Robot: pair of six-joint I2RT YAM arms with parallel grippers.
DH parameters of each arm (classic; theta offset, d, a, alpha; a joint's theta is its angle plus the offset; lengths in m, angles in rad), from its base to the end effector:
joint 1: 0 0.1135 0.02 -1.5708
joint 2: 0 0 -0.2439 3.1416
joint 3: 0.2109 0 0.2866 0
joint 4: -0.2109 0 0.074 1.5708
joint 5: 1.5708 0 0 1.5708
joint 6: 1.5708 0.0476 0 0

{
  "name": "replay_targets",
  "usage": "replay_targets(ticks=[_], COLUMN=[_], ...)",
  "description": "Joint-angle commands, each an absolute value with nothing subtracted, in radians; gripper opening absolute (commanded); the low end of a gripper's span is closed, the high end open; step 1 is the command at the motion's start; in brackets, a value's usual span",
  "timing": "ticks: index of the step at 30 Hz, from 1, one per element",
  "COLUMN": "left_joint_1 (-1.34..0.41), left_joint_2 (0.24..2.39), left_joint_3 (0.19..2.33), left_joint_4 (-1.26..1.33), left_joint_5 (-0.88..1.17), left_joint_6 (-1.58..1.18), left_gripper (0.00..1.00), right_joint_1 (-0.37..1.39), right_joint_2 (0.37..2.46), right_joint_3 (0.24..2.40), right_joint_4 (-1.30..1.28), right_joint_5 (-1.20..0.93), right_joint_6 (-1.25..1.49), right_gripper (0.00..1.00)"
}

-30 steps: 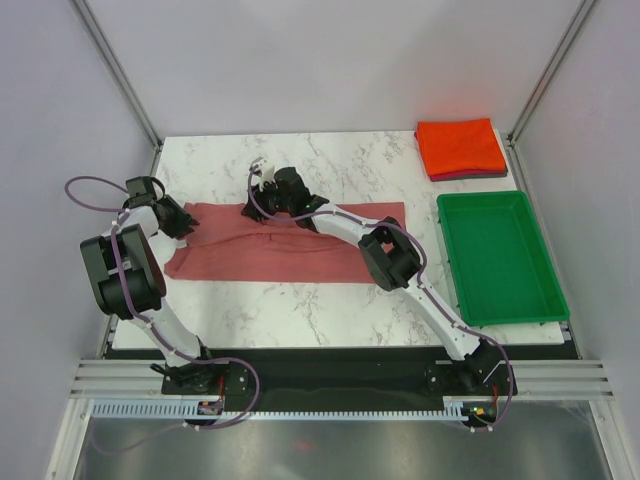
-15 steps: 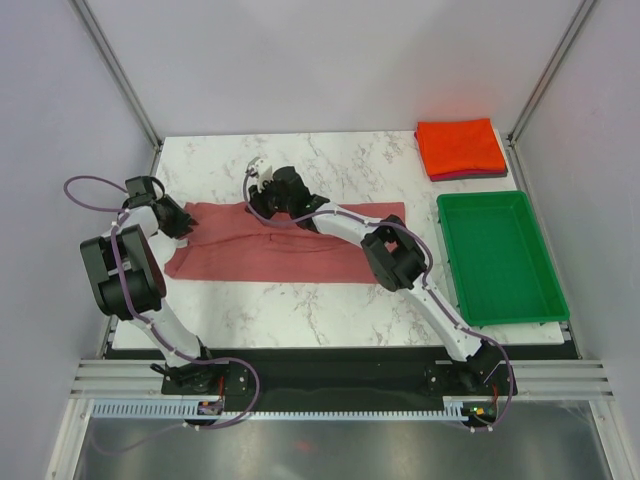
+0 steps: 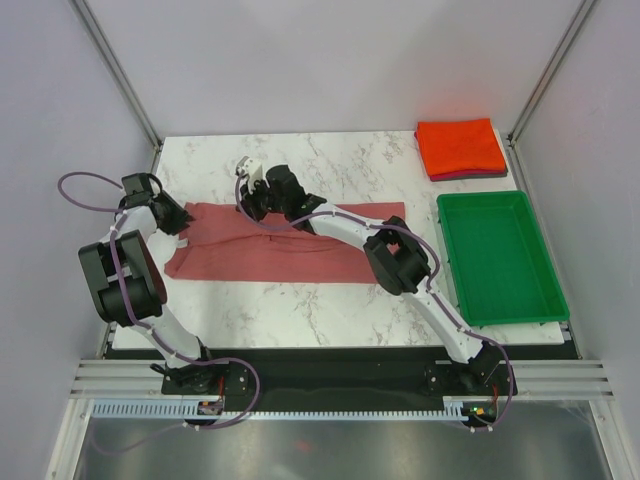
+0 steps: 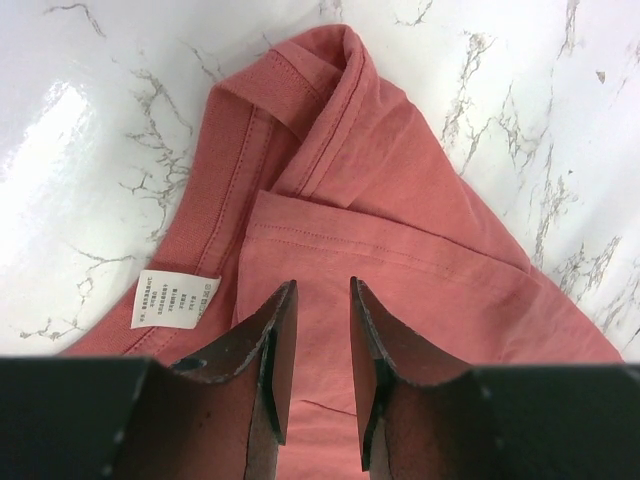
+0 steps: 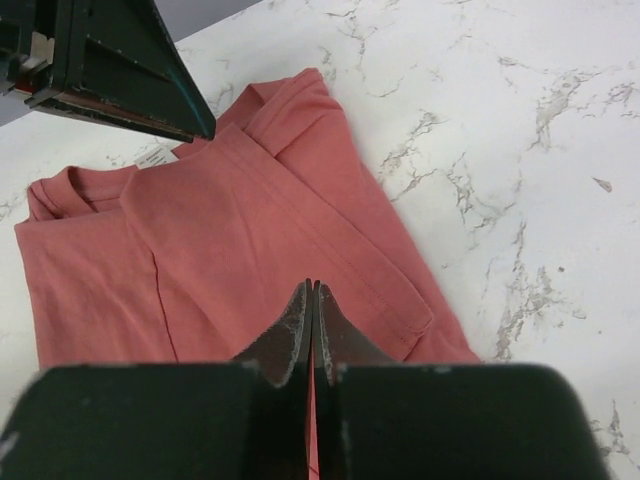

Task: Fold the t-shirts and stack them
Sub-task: Fold the tshirt

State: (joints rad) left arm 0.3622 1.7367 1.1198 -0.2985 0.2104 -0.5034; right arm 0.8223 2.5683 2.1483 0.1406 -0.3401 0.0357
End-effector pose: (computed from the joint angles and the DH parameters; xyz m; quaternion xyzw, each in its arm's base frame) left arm 0.3748 0.1314 0.1453 -0.3642 0.8689 -0.1218 0.3123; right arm 0.4100 0.4647 0.1535 -0.3957 0.6880 0.3696 0.4831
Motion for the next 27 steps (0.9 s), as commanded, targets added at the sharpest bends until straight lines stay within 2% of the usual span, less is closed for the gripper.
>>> replay_targets(ticks=[1,2,4,8,20,24,27], left_joint_1=[0.36,0.362,0.36,0.365,0.367,0.368,0.367], left_joint_2=[1.684,1.683,1.683,1.712,1.835,1.855,1.861], left_joint_3=[1.132,1.131,1.128,1.135,1.173,1.189,1.196], left_joint_4=[-0.279,-0.279,-0.281,-0.281,-0.281,-0.281,-0.279], left_joint_5=[0.176,0.169,0.164,0.179,0.179,0.178,0.172], left_joint_6=[-0.471,-0.472,-0.472,-0.466,-0.453,-0.451,-0.443], left_gripper=[0.35,0.35,0.36,0.36,0.36,0.32,0.28], right_joint_1=[0.833,0.831,0.833,0.828,0.805,0.801,0.798], right_joint_2=[2.508,2.511,2.523,2.571,2.675,2.689,2.706], right_joint_3=[2.141,2.143,2.157,2.221,2.295,2.301,2.31], right_joint_4=[0.144,0.146,0.144,0.111,0.092,0.117,0.127], right_joint_5=[-0.347,-0.319,-0.27,-0.23,-0.236,-0.239,-0.251], right_joint_6=[0.011,0.015,0.015,0.031,0.081,0.1,0.098], right_gripper=[0.08,0.19,0.3,0.38,0.37,0.36,0.32])
